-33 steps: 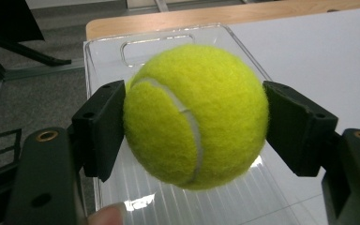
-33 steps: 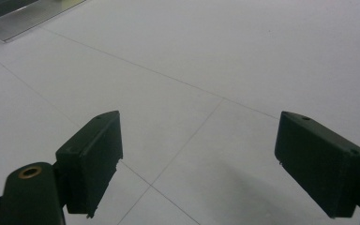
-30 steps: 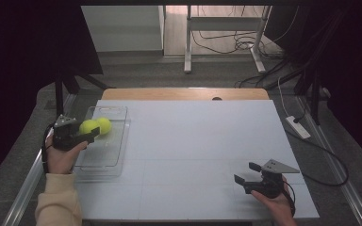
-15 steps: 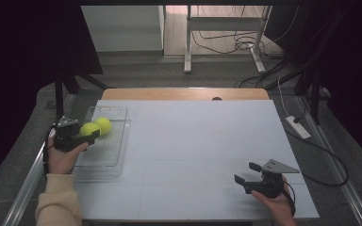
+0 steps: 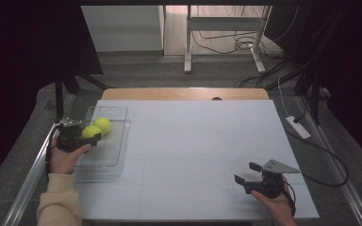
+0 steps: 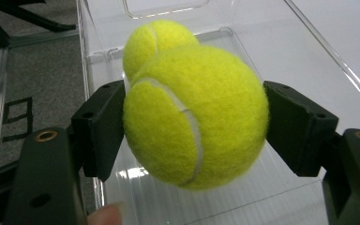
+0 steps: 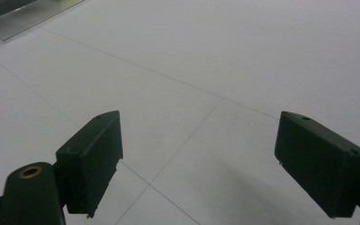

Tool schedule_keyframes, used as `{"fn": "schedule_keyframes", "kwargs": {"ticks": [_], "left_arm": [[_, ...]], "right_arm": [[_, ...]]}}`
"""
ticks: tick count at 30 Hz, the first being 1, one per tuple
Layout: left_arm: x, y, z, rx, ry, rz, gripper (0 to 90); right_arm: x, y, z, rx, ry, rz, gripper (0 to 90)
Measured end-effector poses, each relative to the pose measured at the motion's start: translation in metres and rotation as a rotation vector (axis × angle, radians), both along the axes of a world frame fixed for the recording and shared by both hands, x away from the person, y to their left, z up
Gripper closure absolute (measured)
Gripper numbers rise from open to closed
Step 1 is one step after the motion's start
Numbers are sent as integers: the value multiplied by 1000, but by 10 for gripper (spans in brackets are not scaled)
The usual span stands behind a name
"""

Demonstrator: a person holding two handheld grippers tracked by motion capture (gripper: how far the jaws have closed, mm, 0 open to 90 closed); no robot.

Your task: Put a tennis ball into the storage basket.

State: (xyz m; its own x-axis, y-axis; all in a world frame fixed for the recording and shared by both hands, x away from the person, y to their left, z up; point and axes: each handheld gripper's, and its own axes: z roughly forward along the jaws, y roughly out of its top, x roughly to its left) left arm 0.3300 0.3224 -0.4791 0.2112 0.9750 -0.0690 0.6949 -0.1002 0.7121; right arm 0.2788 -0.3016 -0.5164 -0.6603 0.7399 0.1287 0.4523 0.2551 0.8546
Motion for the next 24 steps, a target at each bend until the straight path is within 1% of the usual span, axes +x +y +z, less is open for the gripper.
{"fn": "schedule_keyframes", "kwargs": {"ticks": [3, 5, 7, 9, 12, 14, 21, 23, 24], "left_arm": [[0, -1, 1, 30, 23, 4, 268], [0, -2, 1, 46, 44, -2, 267], [0, -2, 1, 40, 51, -9, 267], [1, -3, 0, 44, 57, -10, 267], [2, -2, -2, 52, 63, 3, 265], [1, -2, -2, 45, 67, 2, 265], [1, -1, -2, 47, 61, 7, 262], [0, -1, -1, 44, 28, 16, 244], [-1, -1, 1, 34, 18, 21, 210]], "right_arm": [[0, 0, 0, 0, 0, 0, 155], [0, 0, 0, 0, 1, 1, 155], [0, 0, 0, 1, 3, 0, 155], [0, 0, 0, 1, 3, 0, 155], [0, 0, 0, 0, 0, 0, 155], [0, 0, 0, 1, 1, -1, 155], [0, 0, 0, 0, 2, 1, 155], [0, 0, 0, 1, 2, 0, 155], [0, 0, 0, 1, 1, 0, 155]]}}
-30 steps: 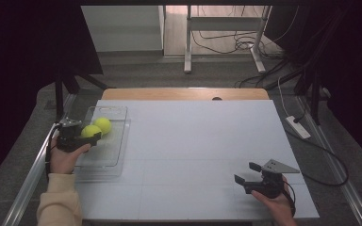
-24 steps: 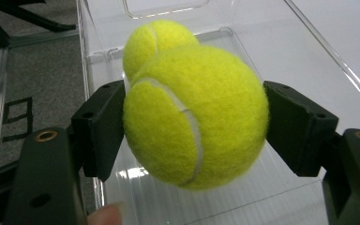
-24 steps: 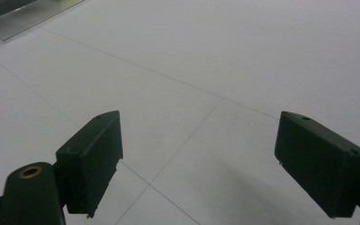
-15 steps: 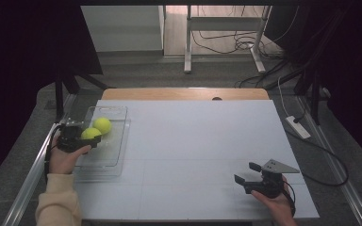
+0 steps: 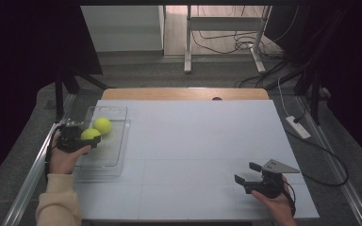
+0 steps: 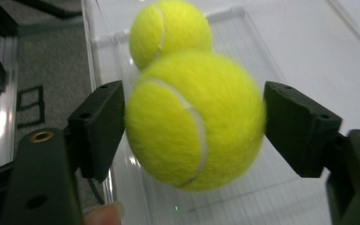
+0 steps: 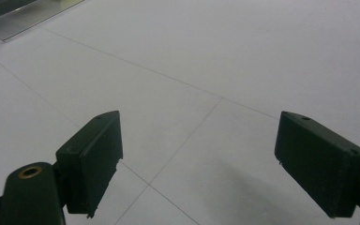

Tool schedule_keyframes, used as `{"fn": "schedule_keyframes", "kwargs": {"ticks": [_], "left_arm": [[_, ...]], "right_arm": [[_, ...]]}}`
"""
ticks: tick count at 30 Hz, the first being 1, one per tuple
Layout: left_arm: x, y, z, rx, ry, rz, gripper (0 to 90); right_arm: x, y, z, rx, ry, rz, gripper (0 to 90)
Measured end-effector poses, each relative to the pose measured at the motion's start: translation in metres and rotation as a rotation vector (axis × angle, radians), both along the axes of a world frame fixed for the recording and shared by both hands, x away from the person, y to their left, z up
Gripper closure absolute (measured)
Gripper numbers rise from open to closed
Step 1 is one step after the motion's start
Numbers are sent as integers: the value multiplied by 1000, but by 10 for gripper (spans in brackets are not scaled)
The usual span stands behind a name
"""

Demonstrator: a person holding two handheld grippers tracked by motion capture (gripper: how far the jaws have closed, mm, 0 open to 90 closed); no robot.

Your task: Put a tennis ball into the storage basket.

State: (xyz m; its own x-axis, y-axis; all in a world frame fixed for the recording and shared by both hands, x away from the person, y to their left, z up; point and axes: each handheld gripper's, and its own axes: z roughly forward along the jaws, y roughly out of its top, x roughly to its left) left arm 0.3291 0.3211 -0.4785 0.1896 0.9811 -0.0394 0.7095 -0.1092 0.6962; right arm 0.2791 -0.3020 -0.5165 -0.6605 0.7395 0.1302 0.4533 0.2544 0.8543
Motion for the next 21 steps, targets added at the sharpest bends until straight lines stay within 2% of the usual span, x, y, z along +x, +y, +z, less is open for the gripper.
{"fn": "schedule_keyframes", "kwargs": {"ticks": [3, 7, 11, 14, 21], "left_arm": [[-2, 0, 5, -10, -14, 5, 136], [-4, -1, 9, -46, -38, -13, 136], [-5, -2, 11, -54, -54, -25, 139], [-6, -4, 13, -80, -72, -47, 143], [-8, -11, 16, -109, -105, -87, 156]], "right_arm": [[0, 0, 0, 0, 0, 0, 155], [0, 0, 0, -1, -1, 0, 155], [0, 0, 0, -1, -2, 0, 155], [0, 0, 0, 1, -1, 0, 155], [2, -1, -1, 3, 1, 1, 155]]}}
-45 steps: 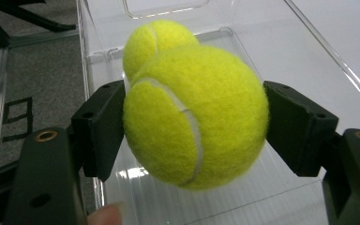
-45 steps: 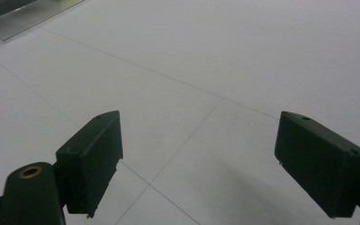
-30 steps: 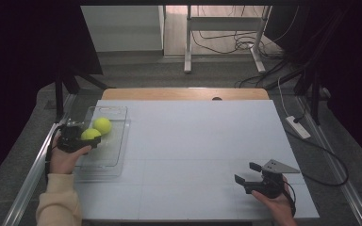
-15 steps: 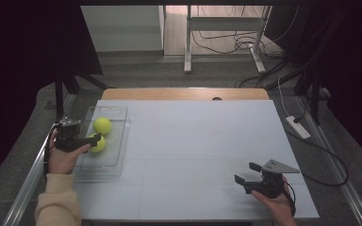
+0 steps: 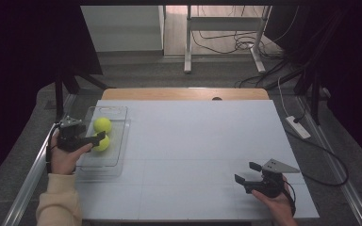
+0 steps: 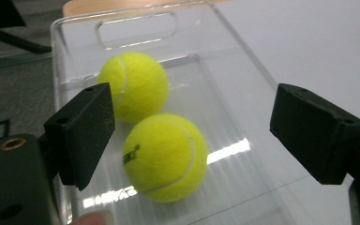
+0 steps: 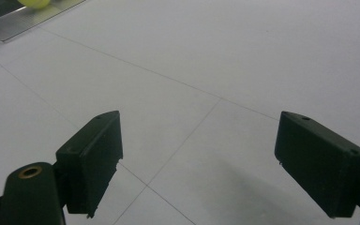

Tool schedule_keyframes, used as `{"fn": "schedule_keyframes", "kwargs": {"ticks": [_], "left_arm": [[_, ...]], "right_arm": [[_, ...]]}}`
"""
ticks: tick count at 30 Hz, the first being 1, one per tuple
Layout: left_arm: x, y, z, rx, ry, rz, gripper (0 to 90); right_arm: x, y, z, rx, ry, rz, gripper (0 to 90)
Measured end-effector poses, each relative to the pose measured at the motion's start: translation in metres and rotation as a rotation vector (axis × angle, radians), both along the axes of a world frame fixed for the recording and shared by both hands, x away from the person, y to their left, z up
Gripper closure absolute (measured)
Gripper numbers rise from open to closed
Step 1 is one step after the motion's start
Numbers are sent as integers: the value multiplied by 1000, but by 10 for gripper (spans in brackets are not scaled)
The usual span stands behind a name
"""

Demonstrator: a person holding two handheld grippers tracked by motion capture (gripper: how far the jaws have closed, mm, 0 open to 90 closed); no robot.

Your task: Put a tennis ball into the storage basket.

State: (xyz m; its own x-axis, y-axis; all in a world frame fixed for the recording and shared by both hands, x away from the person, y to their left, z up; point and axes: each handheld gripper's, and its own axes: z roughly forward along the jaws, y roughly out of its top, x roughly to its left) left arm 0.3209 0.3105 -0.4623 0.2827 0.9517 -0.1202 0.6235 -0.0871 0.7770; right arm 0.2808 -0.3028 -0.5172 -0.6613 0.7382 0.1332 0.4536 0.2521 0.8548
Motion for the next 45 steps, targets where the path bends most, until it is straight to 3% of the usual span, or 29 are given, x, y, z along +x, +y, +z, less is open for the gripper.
{"fn": "schedule_keyframes", "kwargs": {"ticks": [6, 9, 11, 16, 29, 38, 45], "left_arm": [[-1, -9, 4, -62, -44, -68, 161], [-1, -16, 8, -57, -63, -103, 161], [-2, -22, 11, -78, -81, -143, 163], [-4, -30, 13, -77, -103, -163, 167], [-20, -50, 9, -89, -114, -240, 160], [-40, -63, 4, -116, -144, -316, 155], [-50, -75, -6, -114, -127, -371, 148]], "right_arm": [[0, -3, -2, 8, 6, -8, 155], [0, -5, -2, 12, 8, -13, 155], [0, -7, -2, 17, 10, -19, 155], [-1, -9, -2, 19, 11, -21, 155], [-3, -9, 1, 19, -1, -23, 155], [-3, -8, 2, 13, -7, -24, 155], [-3, -6, 3, 10, -9, -22, 155]]}}
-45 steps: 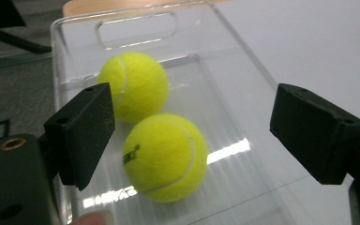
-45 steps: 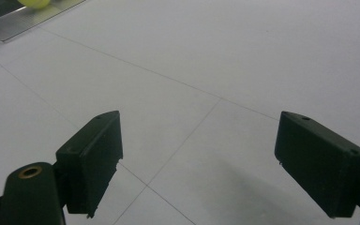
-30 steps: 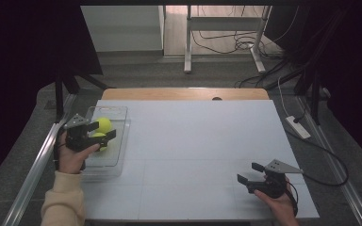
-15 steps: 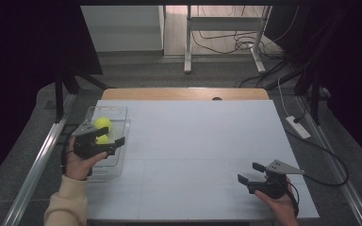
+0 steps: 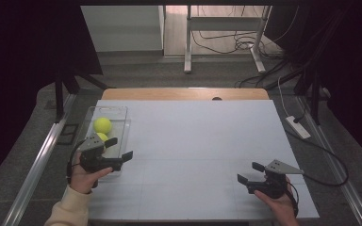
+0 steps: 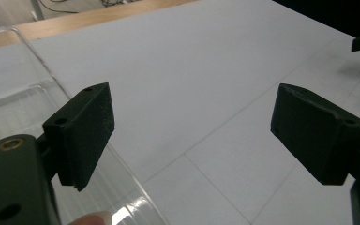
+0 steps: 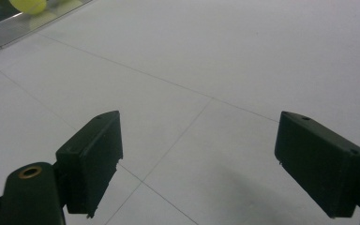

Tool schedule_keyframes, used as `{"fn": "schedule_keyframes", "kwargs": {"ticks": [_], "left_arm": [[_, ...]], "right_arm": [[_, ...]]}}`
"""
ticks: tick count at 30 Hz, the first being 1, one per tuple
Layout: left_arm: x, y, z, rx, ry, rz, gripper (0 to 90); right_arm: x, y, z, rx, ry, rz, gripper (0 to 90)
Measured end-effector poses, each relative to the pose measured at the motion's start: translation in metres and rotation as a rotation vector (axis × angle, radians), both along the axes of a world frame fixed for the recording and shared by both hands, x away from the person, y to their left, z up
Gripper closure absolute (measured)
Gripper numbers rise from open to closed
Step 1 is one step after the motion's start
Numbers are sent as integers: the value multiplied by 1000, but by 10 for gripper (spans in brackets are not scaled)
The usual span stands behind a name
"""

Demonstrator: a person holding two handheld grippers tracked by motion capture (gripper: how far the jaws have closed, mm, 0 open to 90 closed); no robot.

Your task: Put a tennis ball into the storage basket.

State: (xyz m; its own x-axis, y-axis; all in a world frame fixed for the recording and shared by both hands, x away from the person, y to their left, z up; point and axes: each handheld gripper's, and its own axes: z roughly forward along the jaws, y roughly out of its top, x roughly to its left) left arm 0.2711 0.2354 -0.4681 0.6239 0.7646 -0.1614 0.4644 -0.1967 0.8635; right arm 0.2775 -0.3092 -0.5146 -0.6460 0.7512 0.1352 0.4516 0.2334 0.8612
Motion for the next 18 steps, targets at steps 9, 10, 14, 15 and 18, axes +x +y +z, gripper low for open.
{"fn": "schedule_keyframes", "kwargs": {"ticks": [9, 10, 14, 15, 18], "left_arm": [[-8, -12, -12, 4, -9, -45, 143], [-9, -13, -13, 6, -11, -46, 143], [-12, -16, -19, 12, -12, -57, 143], [-13, -17, -21, 16, -11, -62, 143], [-15, -19, -27, 25, -2, -63, 141]], "right_arm": [[0, 0, 1, 4, -5, -1, 154], [0, -1, 1, 3, -6, -1, 154], [1, -2, 1, 9, -6, -3, 154], [1, -2, 2, 9, -5, -5, 154], [2, -2, 2, 13, -9, -4, 154]]}}
